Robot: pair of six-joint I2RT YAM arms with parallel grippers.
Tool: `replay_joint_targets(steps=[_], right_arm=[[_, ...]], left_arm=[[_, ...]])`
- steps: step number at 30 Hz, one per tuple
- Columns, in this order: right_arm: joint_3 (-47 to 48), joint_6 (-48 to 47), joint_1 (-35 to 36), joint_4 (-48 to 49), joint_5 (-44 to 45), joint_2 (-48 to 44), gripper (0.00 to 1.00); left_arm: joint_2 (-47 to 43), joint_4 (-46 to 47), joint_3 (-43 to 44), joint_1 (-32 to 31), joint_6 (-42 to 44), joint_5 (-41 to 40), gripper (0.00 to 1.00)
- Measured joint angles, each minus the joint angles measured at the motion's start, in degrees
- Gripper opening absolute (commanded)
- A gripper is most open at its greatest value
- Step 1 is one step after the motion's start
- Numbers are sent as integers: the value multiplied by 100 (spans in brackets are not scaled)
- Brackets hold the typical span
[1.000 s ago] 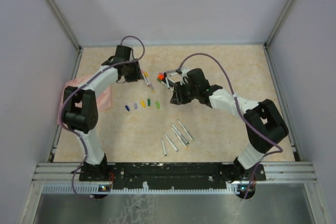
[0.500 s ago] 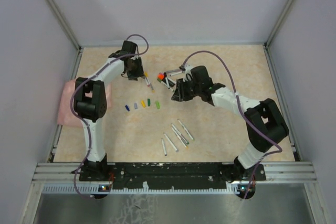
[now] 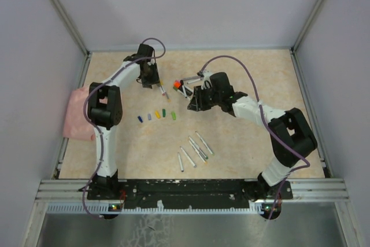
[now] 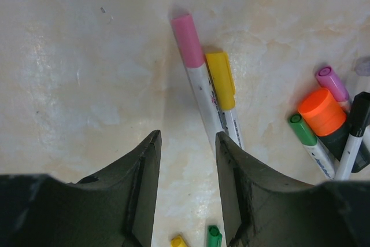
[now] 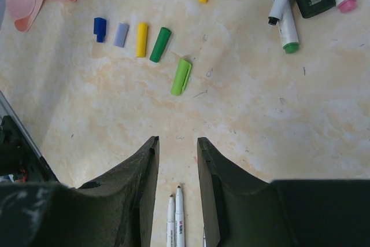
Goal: Open the pen caps
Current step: Pick up the pen from the center of the board.
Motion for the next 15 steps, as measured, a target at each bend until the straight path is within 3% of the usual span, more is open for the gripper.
replay_joint_targets(steps=[15], right_arm=[[0,57,0,13,-26,0,33]], left_arm=[[227,-199,225,-26,22,-103,47]])
